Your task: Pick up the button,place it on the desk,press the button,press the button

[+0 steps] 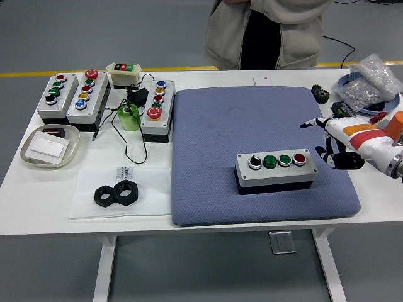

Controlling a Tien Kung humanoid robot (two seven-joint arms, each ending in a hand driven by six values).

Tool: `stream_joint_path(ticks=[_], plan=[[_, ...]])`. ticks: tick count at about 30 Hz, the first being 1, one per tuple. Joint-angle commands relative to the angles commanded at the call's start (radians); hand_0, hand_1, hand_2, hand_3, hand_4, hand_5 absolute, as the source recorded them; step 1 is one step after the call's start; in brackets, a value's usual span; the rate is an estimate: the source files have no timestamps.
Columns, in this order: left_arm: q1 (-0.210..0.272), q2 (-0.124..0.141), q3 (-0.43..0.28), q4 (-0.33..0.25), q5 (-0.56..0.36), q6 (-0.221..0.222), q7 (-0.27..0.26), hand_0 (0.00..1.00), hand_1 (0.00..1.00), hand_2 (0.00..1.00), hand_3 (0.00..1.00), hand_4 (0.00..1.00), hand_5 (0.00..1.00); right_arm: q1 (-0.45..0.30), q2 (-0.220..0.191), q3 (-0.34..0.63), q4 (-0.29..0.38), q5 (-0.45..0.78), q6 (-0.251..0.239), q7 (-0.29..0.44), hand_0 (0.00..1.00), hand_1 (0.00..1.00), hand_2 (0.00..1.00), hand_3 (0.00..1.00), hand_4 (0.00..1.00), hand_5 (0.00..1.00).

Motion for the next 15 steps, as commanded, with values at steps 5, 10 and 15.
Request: stream_joint_path(ticks=[5, 10, 15], plan=[[-0.001, 0.0, 0.0, 0.0, 0.001, 0.0, 0.001, 0.729, 0.827, 0.877, 0.83, 0.639, 0.998, -0.008, 0.0, -0.019, -0.003, -0.019, 0.045, -0.01, 0.286, 0.078, 0.206, 0.792, 0.465, 0.002], [-0.002, 0.0, -0.002, 0.0, 0.003, 0.0, 0.002, 0.729, 0.827, 0.877, 0.83, 0.639, 0.998, -0.005, 0.009, -0.046, -0.011, -0.021, 0.061, -0.014, 0.286, 0.078, 0.206, 0.792, 0.465, 0.002], [-0.002, -0.001, -0.003, 0.0, 0.004, 0.001, 0.002, 0.727, 0.826, 0.877, 0.83, 0.64, 0.998, 0.0, 0.018, -0.059, -0.009, -0.019, 0.062, -0.014, 0.286, 0.077, 0.205, 0.79, 0.452, 0.002]])
